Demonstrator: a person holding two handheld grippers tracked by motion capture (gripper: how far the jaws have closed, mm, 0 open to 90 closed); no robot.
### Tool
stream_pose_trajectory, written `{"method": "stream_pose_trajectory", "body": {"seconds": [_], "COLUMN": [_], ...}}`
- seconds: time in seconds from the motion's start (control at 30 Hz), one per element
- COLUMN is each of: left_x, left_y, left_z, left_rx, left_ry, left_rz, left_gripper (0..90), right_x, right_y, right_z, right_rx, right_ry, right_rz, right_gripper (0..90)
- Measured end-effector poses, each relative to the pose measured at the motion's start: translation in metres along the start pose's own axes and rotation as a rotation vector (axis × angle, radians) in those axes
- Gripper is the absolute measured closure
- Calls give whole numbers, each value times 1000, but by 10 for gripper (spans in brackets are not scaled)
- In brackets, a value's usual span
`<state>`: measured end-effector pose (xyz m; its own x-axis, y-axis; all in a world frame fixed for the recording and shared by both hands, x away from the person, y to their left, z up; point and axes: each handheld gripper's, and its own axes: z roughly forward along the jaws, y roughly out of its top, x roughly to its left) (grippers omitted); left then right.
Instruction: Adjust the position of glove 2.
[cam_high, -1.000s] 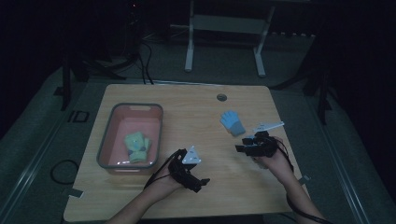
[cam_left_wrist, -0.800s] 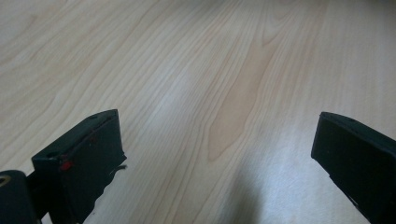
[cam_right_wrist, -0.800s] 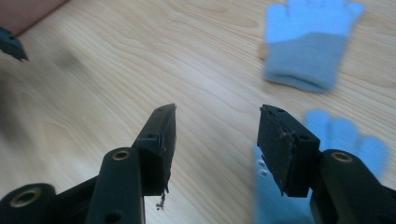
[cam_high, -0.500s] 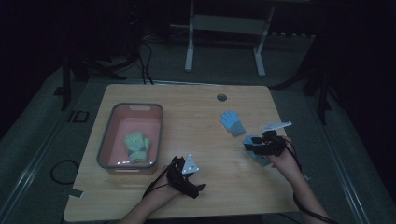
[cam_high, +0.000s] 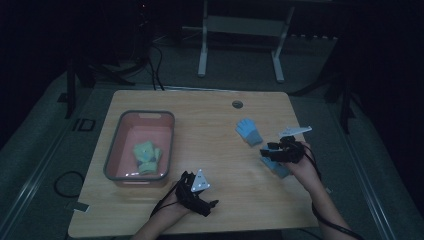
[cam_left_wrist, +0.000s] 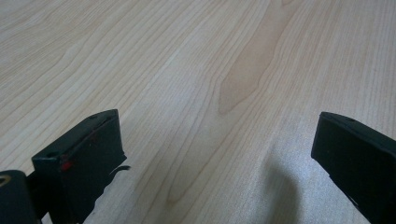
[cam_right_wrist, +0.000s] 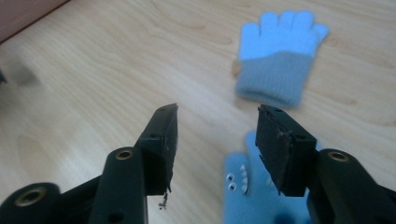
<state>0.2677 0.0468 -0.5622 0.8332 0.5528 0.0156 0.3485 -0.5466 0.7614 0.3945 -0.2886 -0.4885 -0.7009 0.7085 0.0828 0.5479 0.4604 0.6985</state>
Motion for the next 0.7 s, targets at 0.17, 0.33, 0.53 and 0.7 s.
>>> {"method": "stream_pose_trajectory", "body": {"seconds": [0.17, 0.33, 0.53, 0.7], "left_x": [1, 1, 2, 2], "left_y": [-1, -2, -2, -3], "left_z": [-1, -1, -2, -2], "left_rx": [-3, -5, -14, -20], "left_ry": [-11, -19, -23, -26], "left_rz": [-2, -2, -6, -4], "left_gripper": [26, 26, 26, 26], "right_x": [-6, -10, -16, -25], "right_y": [14, 27, 38, 43], "right_z": [9, 24, 43, 61], "right_rx": [4, 14, 18, 27], "right_ry": [-10, -18, -30, -58], "right_rz": [-9, -24, -42, -34], "right_gripper": [496, 496, 518, 554]}}
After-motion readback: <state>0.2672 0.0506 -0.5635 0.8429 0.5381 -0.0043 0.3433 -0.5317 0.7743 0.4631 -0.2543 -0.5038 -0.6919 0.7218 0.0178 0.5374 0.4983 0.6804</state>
